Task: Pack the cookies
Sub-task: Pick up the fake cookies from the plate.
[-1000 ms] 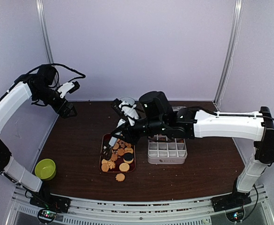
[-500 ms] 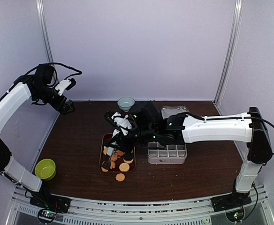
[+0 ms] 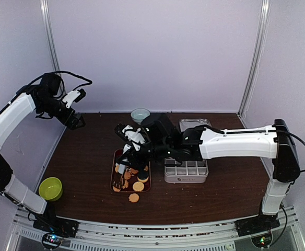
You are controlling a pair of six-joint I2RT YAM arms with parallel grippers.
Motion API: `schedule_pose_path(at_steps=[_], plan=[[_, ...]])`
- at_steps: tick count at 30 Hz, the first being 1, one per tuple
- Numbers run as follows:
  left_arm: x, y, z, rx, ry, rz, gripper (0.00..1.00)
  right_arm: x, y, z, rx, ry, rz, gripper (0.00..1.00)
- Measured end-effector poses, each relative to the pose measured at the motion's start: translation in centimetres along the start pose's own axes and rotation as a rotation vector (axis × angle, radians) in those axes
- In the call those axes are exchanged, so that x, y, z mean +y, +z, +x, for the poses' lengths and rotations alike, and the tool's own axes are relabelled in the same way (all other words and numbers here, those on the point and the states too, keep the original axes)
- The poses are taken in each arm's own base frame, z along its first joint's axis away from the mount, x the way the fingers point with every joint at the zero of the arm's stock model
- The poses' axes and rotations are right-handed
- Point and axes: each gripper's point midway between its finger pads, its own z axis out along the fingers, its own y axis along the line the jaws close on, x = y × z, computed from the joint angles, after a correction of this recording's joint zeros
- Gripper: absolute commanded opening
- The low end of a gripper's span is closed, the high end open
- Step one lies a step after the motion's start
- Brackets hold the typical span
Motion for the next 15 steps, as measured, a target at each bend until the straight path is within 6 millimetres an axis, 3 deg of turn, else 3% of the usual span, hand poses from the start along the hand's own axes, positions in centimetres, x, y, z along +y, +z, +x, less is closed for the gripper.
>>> schedule_pose_path(at_steps=[15], plan=[[-0.48, 0.17, 0.08, -0.003, -0.002, 0.026, 0.98, 0.04, 0.63, -0.16, 0.000, -0.005, 0.015, 0.33]])
